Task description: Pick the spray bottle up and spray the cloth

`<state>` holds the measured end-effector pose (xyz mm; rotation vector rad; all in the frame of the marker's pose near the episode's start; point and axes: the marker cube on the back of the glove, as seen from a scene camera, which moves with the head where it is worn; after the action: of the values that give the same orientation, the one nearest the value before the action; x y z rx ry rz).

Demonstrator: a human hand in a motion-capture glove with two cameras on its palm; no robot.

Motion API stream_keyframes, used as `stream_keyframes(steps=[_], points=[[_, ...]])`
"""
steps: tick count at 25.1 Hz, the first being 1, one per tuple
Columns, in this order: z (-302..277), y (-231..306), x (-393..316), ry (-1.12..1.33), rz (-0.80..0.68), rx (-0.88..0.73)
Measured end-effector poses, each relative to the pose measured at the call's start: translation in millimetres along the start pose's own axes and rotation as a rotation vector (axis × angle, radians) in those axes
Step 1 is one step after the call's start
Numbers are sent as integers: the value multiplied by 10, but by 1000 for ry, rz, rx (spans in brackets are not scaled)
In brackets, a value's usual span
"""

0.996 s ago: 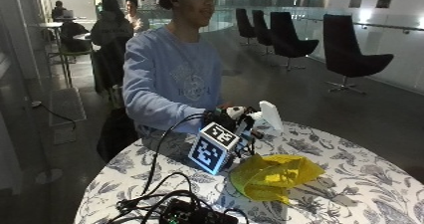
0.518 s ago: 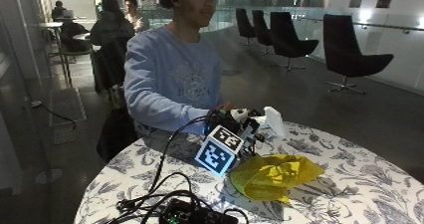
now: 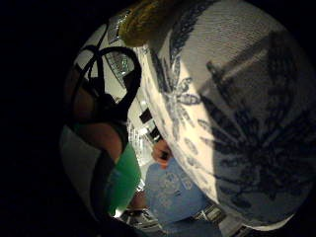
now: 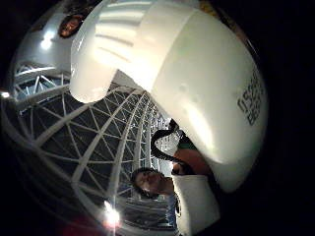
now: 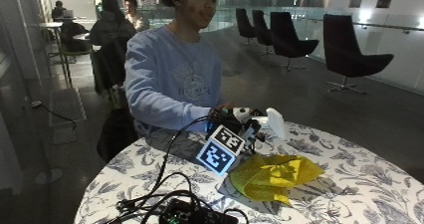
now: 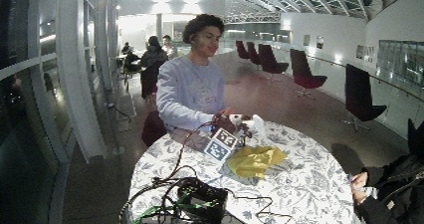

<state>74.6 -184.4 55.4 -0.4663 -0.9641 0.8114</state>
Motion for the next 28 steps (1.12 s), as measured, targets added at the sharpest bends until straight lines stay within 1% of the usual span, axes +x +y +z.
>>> stream_keyframes(steps=[5, 8, 11, 16, 20, 24, 28], points=[[11, 5, -29, -7, -1, 26], [78, 8, -63, 6, -43, 57], [244, 17, -177, 29, -172, 110], [717, -26, -484, 134, -509, 149], [1208, -202, -631, 216, -727, 154], [1609, -483, -667, 246, -856, 161], [1871, -755, -544, 289, -899, 132]])
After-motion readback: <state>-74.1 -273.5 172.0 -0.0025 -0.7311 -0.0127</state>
